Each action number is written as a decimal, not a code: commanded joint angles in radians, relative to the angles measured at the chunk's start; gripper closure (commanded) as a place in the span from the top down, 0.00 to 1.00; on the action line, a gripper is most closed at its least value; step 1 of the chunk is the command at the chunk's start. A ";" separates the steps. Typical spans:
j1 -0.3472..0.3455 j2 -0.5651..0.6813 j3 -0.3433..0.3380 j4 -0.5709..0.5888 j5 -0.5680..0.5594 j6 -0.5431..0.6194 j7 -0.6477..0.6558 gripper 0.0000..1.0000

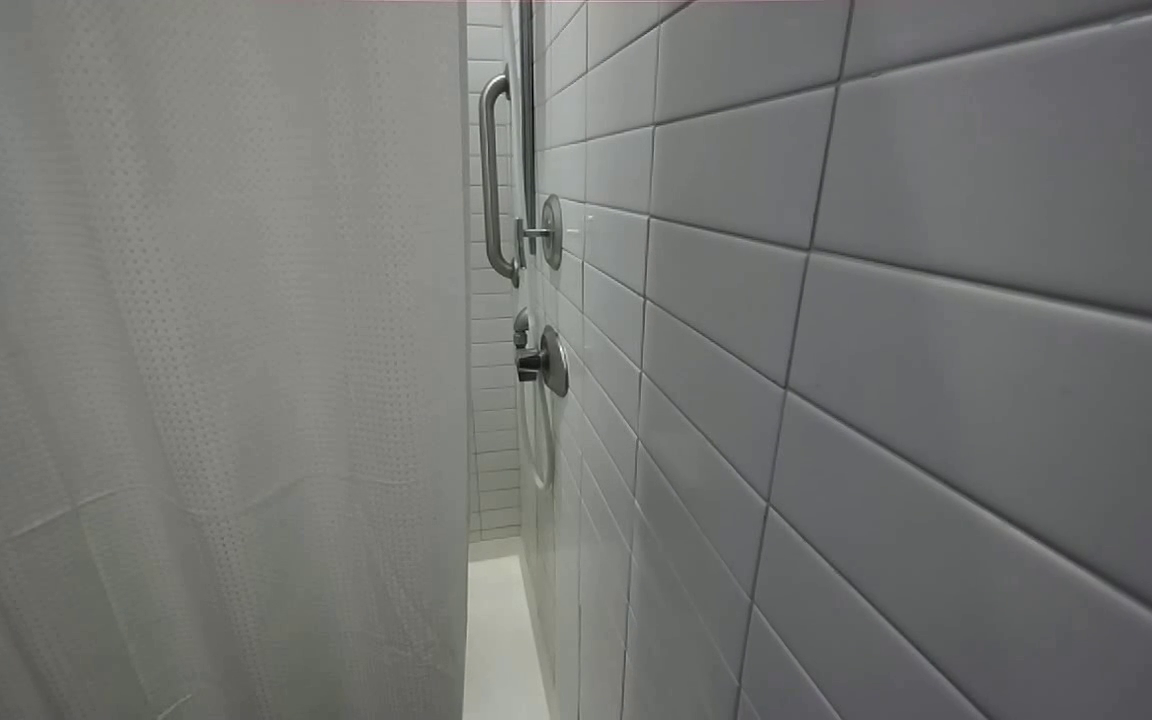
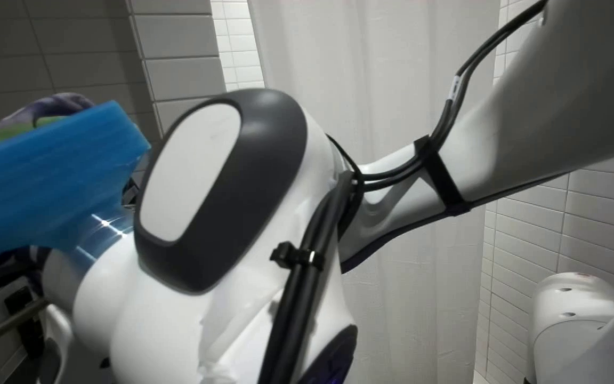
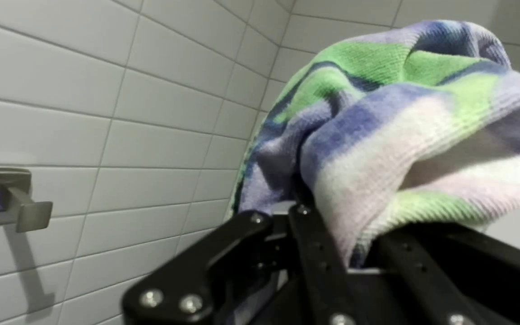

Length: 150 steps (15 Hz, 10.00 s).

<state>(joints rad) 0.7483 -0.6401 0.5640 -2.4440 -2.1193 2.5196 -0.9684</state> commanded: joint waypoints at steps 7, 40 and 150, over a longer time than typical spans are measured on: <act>0.031 -0.217 -0.004 -0.131 0.074 -0.242 0.061 0.04; 0.236 -0.556 0.030 -0.157 0.185 -0.548 -0.619 0.41; 0.237 -0.475 -0.178 -0.274 2.066 -0.024 0.901 1.00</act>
<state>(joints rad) 0.9598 -1.2052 0.4092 -2.7498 -0.1158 2.3780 -0.0909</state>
